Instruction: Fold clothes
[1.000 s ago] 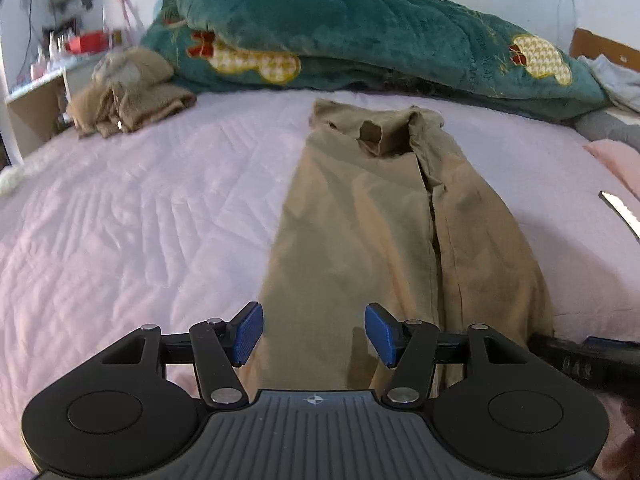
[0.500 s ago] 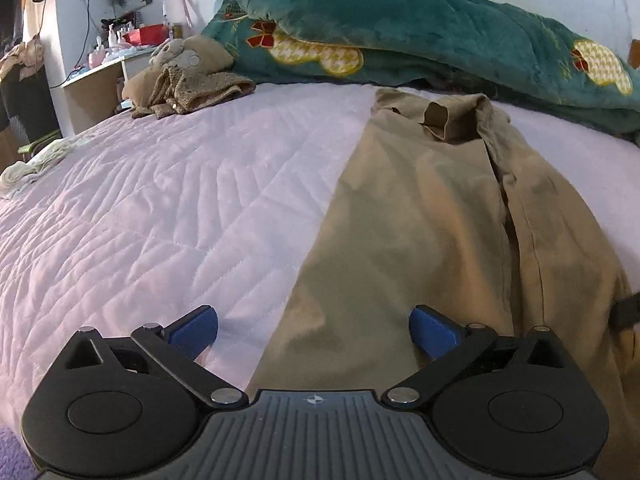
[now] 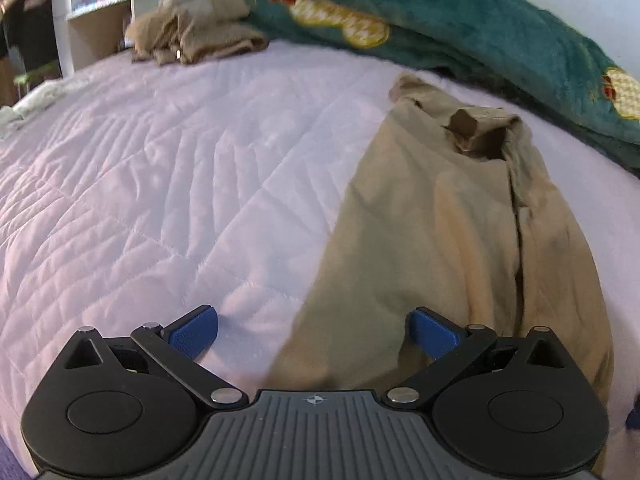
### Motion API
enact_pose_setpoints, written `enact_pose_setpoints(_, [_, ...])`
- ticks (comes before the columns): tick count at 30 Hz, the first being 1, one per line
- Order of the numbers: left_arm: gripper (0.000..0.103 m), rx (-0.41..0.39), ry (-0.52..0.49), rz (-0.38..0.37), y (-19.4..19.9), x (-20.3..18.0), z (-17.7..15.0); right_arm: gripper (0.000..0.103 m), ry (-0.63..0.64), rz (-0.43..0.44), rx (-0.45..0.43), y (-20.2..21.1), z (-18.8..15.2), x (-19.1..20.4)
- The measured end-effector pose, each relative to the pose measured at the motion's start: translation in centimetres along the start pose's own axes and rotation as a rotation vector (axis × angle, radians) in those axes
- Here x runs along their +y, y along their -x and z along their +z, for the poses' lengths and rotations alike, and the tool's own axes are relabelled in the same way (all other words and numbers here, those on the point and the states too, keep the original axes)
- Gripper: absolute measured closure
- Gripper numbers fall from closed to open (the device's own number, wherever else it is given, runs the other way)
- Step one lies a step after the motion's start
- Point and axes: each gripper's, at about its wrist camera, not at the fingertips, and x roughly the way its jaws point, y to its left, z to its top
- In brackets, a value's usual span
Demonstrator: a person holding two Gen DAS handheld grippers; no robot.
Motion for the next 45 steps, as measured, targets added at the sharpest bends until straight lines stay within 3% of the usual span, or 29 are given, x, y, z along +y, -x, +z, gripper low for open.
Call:
enact_pose_setpoints(3, [0.001,0.105,-0.022,0.056,-1.1,-1.3,2.0,0.000,0.118,-0.001,-0.026,1.9,0.1,0.7])
enact_pose_setpoints(6, [0.002,0.070,-0.070,-0.053,1.7,-2.9,2.5,0.000,0.208,0.051,-0.057,4.9,0.1,2.3])
enact_pose_setpoints(8, [0.001,0.072,-0.176,-0.121,5.1,-3.7,2.1,0.000,0.248,0.087,-0.044,6.1,0.2,3.4])
enact_pose_setpoints(10, [0.001,0.076,-0.266,-0.103,8.4,-3.8,1.0,0.000,0.261,0.105,-0.015,6.6,0.3,4.2])
enact_pose_setpoints(13, [0.001,0.133,-0.301,-0.124,11.3,-2.0,-0.6,0.000,0.206,0.068,0.059,5.4,-0.1,4.8])
enact_pose_setpoints(16, [0.001,0.191,-0.309,-0.146,10.2,-0.1,-1.7,0.000,0.300,0.080,0.063,4.5,-2.3,6.8])
enact_pose_setpoints(20, [0.001,0.192,-0.237,-0.198,7.8,1.6,-2.5,0.000,0.410,0.091,0.066,3.3,-4.9,9.1])
enact_pose_setpoints(22, [0.001,0.195,-0.237,-0.201,6.8,1.8,-3.5,0.001,0.401,0.067,0.072,2.7,-5.5,8.4])
enact_pose_setpoints(26, [0.001,0.194,-0.193,-0.249,5.4,2.0,-5.2,0.027,0.442,0.042,0.076,2.1,-6.7,7.9])
enact_pose_setpoints(30, [0.001,0.189,-0.214,-0.233,4.5,1.4,-5.5,0.057,0.441,0.006,0.092,0.7,-6.7,8.0])
enact_pose_setpoints(34, [0.001,0.187,-0.261,-0.217,4.4,0.7,-5.7,0.057,0.457,-0.041,0.126,-0.6,-7.1,8.0])
enact_pose_setpoints(38, [0.001,0.192,-0.237,-0.242,4.4,1.1,-5.2,0.053,0.431,-0.072,0.130,-0.2,-7.5,7.4])
enact_pose_setpoints(40, [0.001,0.176,-0.186,-0.269,4.5,1.9,-5.4,0.042,0.423,-0.070,0.131,-0.2,-7.7,7.2])
enact_pose_setpoints(41, [0.001,0.165,-0.200,-0.259,4.4,1.7,-5.6,0.030,0.443,-0.062,0.128,-0.5,-7.9,7.5])
enact_pose_setpoints(43, [0.002,0.140,-0.282,-0.231,4.0,0.4,-5.9,0.025,0.483,-0.046,0.121,-1.1,-8.3,8.2])
enact_pose_setpoints(44, [0.002,0.123,-0.309,-0.219,3.9,-0.1,-6.1,0.040,0.490,-0.035,0.117,-1.3,-8.4,8.3])
enact_pose_setpoints(45, [0.004,0.111,-0.304,-0.223,4.0,-0.2,-6.1,0.076,0.483,-0.021,0.113,-1.3,-8.3,8.1])
